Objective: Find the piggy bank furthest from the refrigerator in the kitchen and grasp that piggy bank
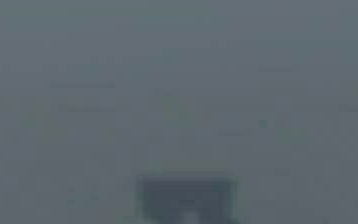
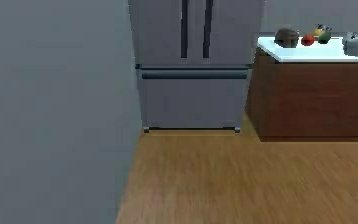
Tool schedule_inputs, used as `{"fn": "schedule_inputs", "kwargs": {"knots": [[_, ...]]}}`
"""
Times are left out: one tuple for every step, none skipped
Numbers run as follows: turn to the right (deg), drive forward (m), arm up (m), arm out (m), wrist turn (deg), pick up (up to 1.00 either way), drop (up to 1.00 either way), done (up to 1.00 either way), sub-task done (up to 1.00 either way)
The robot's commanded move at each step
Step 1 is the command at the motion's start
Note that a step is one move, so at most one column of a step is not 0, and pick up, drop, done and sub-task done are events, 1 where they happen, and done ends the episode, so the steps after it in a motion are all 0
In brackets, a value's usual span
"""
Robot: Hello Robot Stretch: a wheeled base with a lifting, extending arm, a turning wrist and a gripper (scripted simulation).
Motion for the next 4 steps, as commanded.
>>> {"fn": "schedule_inputs", "kwargs": {"knots": [[-45.0,0.00,0.00,0.00,0.0,0.00,0.00,0.00,0.00],[-45.0,0.00,0.00,0.00,0.0,0.00,0.00,0.00,0.00],[-45.0,0.00,0.00,0.00,0.0,0.00,0.00,0.00,0.00],[-45.0,0.00,0.00,0.00,0.0,0.00,0.00,0.00,0.00]]}}
